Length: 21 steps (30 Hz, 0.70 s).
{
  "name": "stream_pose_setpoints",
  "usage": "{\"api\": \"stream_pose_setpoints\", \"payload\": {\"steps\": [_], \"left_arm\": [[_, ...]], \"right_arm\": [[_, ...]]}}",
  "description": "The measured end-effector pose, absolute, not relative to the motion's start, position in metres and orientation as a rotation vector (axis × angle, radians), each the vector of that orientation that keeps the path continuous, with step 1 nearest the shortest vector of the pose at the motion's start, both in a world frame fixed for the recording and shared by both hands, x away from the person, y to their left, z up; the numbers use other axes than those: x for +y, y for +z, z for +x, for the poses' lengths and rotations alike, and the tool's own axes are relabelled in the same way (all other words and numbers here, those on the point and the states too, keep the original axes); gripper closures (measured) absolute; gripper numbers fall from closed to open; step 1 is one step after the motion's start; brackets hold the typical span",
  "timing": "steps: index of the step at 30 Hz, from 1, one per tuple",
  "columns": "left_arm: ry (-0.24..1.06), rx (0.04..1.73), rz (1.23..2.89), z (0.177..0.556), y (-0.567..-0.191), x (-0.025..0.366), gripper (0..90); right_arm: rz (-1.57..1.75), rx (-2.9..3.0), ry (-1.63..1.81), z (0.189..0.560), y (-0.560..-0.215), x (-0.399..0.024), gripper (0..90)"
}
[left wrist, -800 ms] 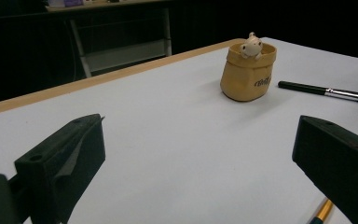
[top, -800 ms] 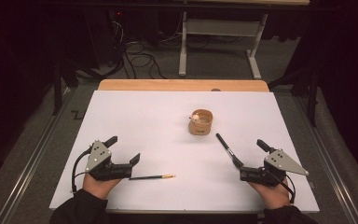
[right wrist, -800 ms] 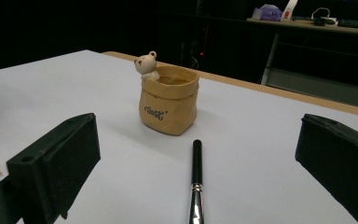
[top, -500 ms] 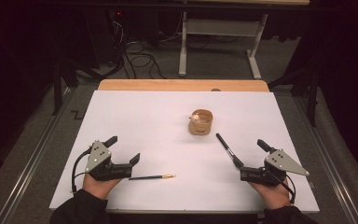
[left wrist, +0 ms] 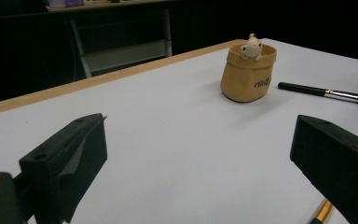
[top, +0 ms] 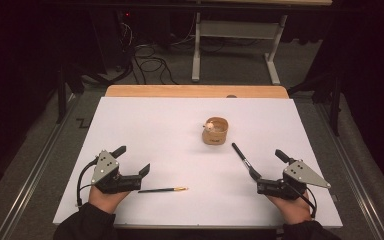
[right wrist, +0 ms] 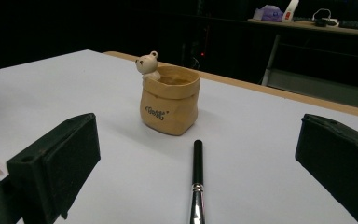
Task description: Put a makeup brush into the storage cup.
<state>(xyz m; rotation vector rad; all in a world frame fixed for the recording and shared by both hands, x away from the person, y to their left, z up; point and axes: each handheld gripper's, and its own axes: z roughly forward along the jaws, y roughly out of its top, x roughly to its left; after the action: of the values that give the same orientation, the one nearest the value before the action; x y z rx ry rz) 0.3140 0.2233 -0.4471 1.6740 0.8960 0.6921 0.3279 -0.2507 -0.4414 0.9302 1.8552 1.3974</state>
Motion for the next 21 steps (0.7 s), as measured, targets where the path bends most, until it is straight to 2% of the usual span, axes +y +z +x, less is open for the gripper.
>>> {"api": "stream_pose_setpoints", "payload": {"steps": [13,21], "left_arm": [[0.694,0.897,1.669,0.3137,-0.4467,0.2238,4.3],[0.717,0.852,1.598,0.3083,-0.4422,0.2277,4.4]], "right_arm": [[0.926,1.857,1.399,0.3279,-0.4417,-0.2504,0.4],[0.834,1.781,1.506,0.3197,-0.4352,-0.2505,0.4]]}}
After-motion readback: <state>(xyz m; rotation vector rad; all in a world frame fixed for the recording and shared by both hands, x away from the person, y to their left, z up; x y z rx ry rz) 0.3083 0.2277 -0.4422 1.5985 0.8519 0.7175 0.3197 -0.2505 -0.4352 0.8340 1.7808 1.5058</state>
